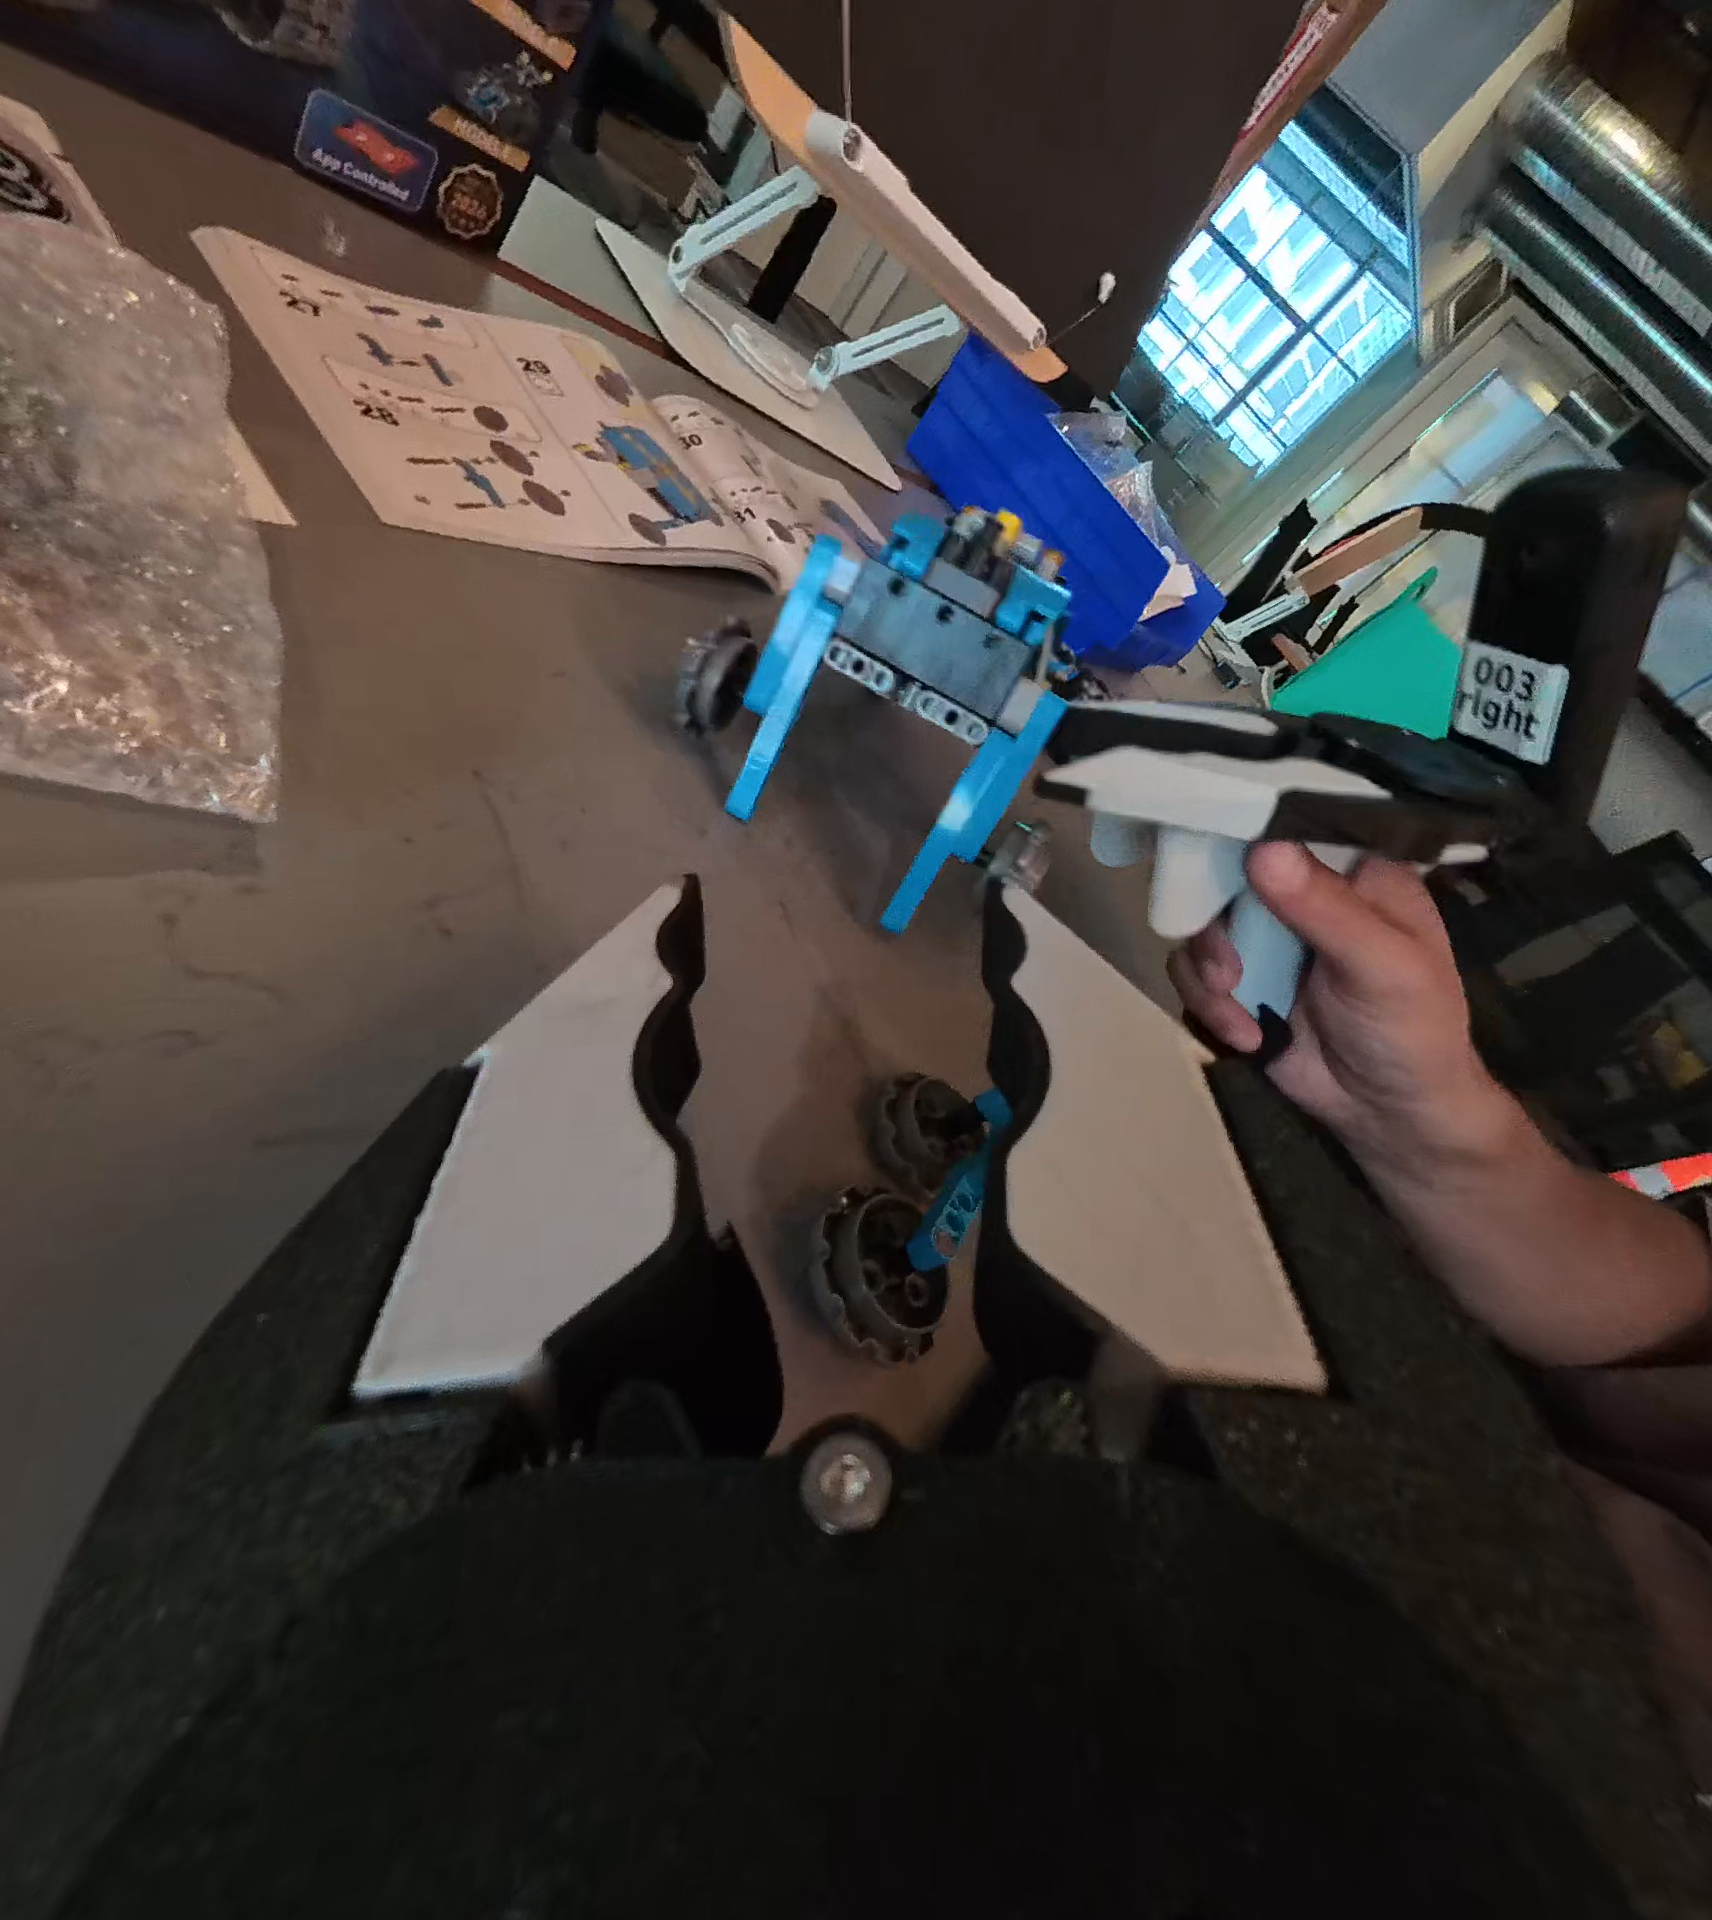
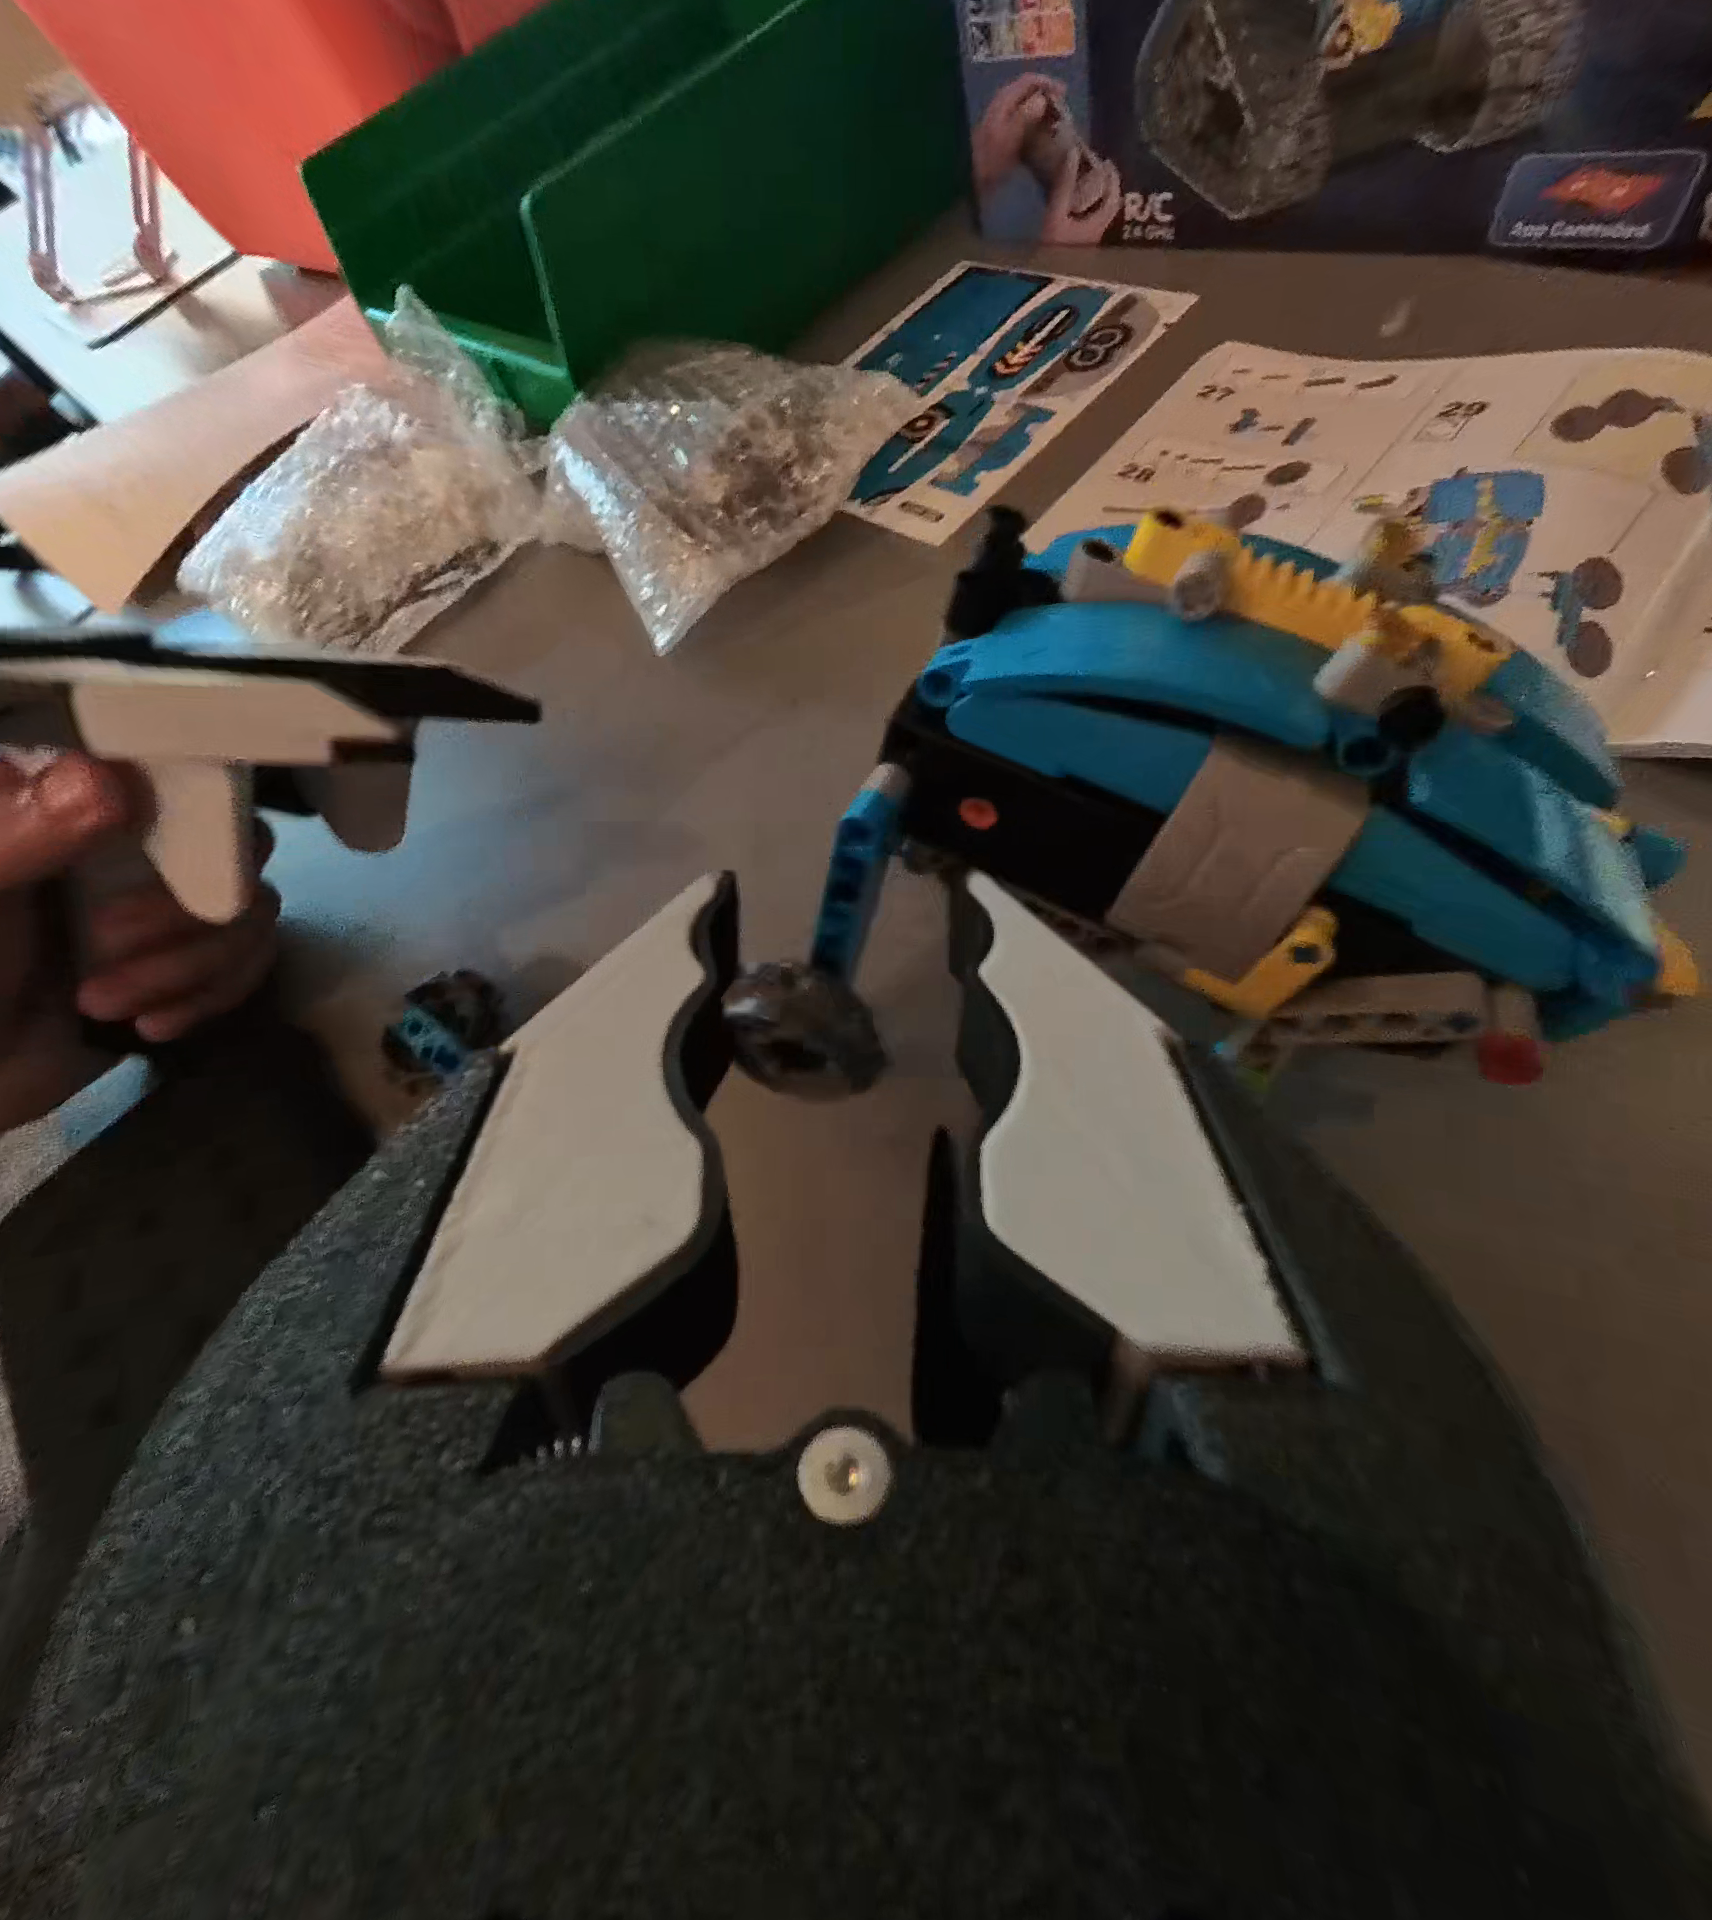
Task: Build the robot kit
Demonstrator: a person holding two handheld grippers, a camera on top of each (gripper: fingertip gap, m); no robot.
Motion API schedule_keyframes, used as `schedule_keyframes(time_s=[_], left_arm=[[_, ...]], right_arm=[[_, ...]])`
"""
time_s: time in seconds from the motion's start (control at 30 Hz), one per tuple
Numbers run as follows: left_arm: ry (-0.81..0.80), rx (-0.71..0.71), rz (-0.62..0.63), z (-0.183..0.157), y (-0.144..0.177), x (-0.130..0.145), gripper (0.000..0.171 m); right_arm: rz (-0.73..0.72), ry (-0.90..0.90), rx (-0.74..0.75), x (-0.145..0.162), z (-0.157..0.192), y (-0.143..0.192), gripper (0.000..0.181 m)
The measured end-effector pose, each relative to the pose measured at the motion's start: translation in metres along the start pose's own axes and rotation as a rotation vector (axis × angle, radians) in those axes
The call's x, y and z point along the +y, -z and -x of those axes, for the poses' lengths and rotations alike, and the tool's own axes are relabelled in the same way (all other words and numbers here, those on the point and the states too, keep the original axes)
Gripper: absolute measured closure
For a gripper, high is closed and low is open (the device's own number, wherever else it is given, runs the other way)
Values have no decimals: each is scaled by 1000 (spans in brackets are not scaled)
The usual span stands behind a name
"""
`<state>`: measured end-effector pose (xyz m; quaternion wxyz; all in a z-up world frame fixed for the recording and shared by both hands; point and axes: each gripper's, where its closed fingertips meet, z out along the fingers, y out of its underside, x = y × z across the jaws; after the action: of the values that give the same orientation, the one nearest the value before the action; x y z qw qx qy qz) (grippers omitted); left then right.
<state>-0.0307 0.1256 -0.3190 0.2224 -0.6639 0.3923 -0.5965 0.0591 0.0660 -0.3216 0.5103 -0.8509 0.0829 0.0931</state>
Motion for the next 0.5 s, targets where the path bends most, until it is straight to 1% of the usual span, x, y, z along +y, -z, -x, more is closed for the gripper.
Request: schedule_keyframes(time_s=[0.03, 0.07, 0.1, 0.17, 0.23, 0.27, 0.3, 0.33, 0.37, 0.4, 0.43, 0.47, 0.5], left_arm=[[-20, 5, 4, -3, -1, 1, 119], [-45, 12, 8, -6, -2, 2, 119], [-73, 23, 9, -10, -3, 2, 120], [-122, 64, -7, -21, -5, -2, 127], [-168, 123, -31, -31, -9, -12, 130], [-190, 150, -41, -36, -13, -18, 140], [-244, 210, -64, -45, -19, -24, 147], [-371, 305, -116, -59, -24, -29, 146], [-533, 382, -179, -72, -31, -32, 145], [-656, 416, -206, -79, -41, -32, 144], [-708, 453, -172, -84, -54, -28, 140], [-706, 504, -102, -87, -66, -22, 139], [-678, 517, -36, -86, -79, -22, 137]], right_arm=[[-15, -11, -1, -3, -3, -2, 145], [-20, -8, -18, -5, -2, -2, 163], [-13, 15, -36, -4, -1, 1, 173], [22, 62, -48, 0, -3, 10, 174], [38, 128, -141, 7, -3, 27, 175], [48, 121, -187, 12, -7, 37, 175], [42, 138, -253, 16, -9, 47, 175], [39, 181, -329, 21, -11, 57, 175], [55, 194, -394, 28, -15, 66, 174], [66, 163, -450, 31, -18, 75, 175], [72, 153, -482, 33, -23, 82, 175], [68, 152, -489, 34, -30, 87, 175], [55, 141, -485, 34, -37, 90, 175]])
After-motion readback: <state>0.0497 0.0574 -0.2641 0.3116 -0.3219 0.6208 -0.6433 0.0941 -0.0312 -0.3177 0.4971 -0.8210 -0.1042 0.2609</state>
